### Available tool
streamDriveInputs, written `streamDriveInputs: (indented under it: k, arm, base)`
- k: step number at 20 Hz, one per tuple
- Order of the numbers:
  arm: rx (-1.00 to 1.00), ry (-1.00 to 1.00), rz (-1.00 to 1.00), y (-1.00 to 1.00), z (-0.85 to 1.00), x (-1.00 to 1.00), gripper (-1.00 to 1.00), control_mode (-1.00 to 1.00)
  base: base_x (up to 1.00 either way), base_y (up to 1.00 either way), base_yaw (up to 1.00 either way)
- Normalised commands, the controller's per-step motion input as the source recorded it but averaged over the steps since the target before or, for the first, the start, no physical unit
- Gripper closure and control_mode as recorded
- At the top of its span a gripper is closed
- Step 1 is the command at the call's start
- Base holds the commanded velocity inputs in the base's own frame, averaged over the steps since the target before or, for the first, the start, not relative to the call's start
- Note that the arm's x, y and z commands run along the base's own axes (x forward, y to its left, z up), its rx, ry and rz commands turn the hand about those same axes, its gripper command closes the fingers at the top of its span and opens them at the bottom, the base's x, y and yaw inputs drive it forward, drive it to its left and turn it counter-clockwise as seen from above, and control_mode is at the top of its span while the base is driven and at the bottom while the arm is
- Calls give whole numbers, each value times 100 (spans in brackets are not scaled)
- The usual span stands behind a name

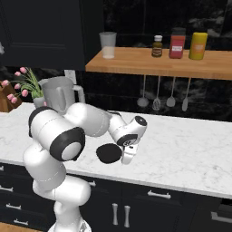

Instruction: Close the lid blender by securely placing the lid on top.

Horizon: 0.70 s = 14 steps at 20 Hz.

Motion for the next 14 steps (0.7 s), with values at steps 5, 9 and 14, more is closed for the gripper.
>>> streamDriveInputs:
  k: [5, 9, 14]
  arm:
    - [0, 4, 0, 4, -17, 17, -100, -100]
    - [0, 3, 0, 1, -23, 16, -100, -100]
    - [-1, 4, 0, 2, -24, 0, 100, -100]
  base:
    - [0, 0, 0]
    - [0, 0, 0]
    - [0, 0, 0]
